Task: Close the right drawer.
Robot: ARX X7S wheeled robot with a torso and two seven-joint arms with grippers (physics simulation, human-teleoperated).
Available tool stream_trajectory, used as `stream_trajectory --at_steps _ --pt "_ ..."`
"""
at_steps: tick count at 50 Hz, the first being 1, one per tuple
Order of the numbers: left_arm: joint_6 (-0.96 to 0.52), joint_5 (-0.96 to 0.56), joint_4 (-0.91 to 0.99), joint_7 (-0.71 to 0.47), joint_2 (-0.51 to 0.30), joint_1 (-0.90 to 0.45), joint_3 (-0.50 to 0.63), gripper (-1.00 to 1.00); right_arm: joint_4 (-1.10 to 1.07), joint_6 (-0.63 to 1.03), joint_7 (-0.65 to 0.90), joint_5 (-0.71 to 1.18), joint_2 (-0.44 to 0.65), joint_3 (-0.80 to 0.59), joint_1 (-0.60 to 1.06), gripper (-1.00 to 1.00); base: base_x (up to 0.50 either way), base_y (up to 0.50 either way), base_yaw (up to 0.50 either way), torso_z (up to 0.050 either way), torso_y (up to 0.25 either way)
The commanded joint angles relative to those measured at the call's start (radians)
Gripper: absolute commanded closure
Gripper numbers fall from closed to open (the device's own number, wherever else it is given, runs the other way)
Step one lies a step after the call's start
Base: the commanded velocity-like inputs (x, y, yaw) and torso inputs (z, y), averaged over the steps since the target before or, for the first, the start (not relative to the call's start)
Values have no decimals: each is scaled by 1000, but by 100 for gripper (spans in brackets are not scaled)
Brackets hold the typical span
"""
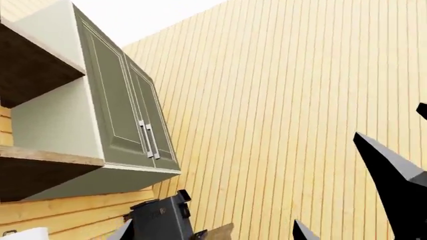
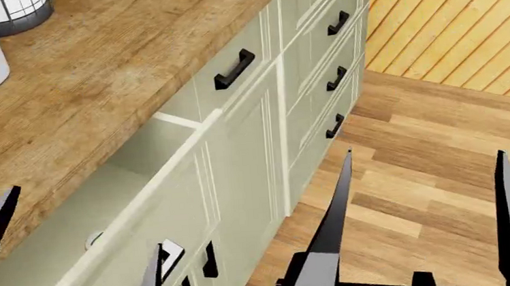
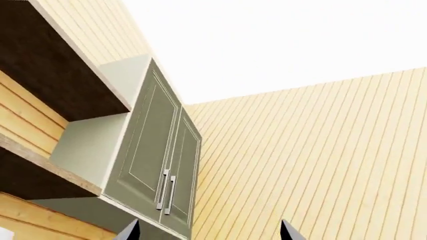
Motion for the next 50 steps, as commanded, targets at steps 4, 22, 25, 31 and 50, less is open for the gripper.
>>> stream_trajectory --at_steps 4,22,25,31,50 --pt "-31 84 -240 181 -3 -57 255 -100 43 -42 -32 -38 -15 20 -70 -100 0 0 0 0 0" --pt "217 -79 -939 347 208 -239 338 -100 102 -105 -79 -33 -51 12 -90 -100 0 0 0 0 0" --pt "290 -74 -1118 347 266 -252 357 -100 115 -121 -87 -31 -56 10 -93 -100 0 0 0 0 0" --pt "468 -89 -1482 350 377 -277 370 -100 119 -127 -98 -34 -59 10 -97 -100 0 0 0 0 0" --pt "798 -605 -2055 242 434 -417 753 -100 123 -110 -138 -40 -76 8 -104 -100 0 0 0 0 0"
